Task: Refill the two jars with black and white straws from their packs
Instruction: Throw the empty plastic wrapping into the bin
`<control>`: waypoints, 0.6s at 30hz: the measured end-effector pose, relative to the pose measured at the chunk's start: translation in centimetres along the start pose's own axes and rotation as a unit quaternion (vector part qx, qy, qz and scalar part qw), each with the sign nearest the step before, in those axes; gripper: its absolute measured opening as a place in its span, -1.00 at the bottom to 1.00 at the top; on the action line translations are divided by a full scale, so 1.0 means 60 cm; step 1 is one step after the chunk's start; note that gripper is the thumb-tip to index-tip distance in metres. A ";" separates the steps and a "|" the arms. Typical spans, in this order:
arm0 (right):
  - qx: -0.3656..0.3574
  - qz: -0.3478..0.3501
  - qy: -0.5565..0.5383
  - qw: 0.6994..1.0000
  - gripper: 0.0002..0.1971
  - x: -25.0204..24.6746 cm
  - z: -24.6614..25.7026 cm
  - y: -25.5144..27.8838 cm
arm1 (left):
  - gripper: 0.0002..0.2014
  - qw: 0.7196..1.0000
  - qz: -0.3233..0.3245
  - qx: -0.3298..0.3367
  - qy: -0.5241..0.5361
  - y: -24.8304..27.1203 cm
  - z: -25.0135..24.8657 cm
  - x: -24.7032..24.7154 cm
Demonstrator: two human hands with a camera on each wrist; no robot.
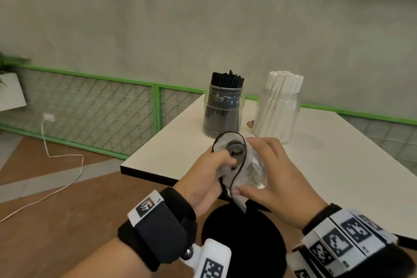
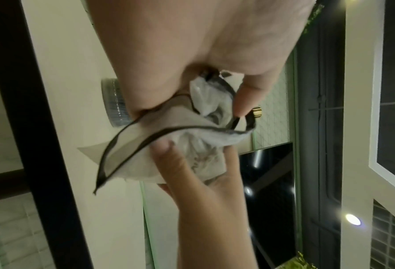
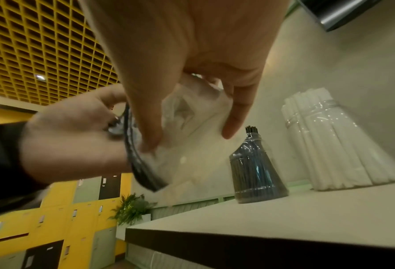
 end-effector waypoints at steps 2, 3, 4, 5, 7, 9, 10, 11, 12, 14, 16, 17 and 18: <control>0.007 -0.031 0.032 0.999 -0.30 -0.004 0.001 -0.005 | -0.37 1.000 0.020 -0.004 -0.005 0.008 -0.001 0.014; 0.014 -0.049 0.031 0.998 -0.38 -0.005 0.006 -0.007 | -0.35 0.999 0.023 0.001 -0.031 0.010 -0.001 0.021; 0.023 -0.061 0.017 0.998 -0.43 -0.003 0.014 -0.007 | -0.37 0.998 0.024 0.005 -0.050 0.013 -0.001 0.028; 0.027 -0.062 -0.008 0.998 -0.44 0.002 0.023 -0.007 | -0.42 0.998 0.022 0.005 -0.052 0.014 -0.001 0.034; 0.012 -0.040 -0.078 0.996 -0.38 0.014 0.042 -0.005 | -0.56 1.000 -0.005 0.021 -0.019 0.014 -0.006 0.028; -0.014 -0.003 -0.115 0.993 -0.35 0.016 0.055 0.000 | -0.64 0.998 -0.040 0.036 0.013 0.015 -0.011 0.008; -0.030 0.008 -0.103 0.994 -0.36 0.012 0.059 0.003 | -0.67 0.998 -0.059 0.036 0.007 0.015 -0.013 -0.002; -0.046 0.008 -0.076 0.996 -0.36 0.004 0.062 0.005 | -0.69 0.996 -0.077 0.036 -0.003 0.016 -0.015 -0.011; -0.058 0.004 -0.050 0.997 -0.32 -0.003 0.062 0.008 | -0.74 0.995 -0.096 0.038 -0.009 0.017 -0.016 -0.023; -0.066 0.002 -0.041 0.997 -0.13 -0.013 0.058 0.013 | -0.82 0.992 -0.119 0.046 -0.009 0.015 -0.016 -0.043; -0.064 0.025 -0.055 0.996 0.03 -0.008 0.054 0.016 | -0.81 0.991 -0.127 0.043 -0.004 0.014 -0.015 -0.058; -0.067 0.039 -0.049 0.996 0.05 -0.002 0.057 0.014 | -0.80 0.992 -0.122 0.032 0.002 0.016 -0.014 -0.057; -0.076 0.048 -0.035 0.995 0.05 0.004 0.062 0.011 | -0.79 0.994 -0.109 0.019 0.004 0.018 -0.012 -0.054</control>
Point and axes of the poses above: each hand's wrist, its own y-axis away from the middle knuckle, its own x-axis out of the palm, z = x × y, the point moved 7 cm from there along -y, towards the middle knuckle, and after that the axes turned 4 degrees about z, right-handed, at the moved point
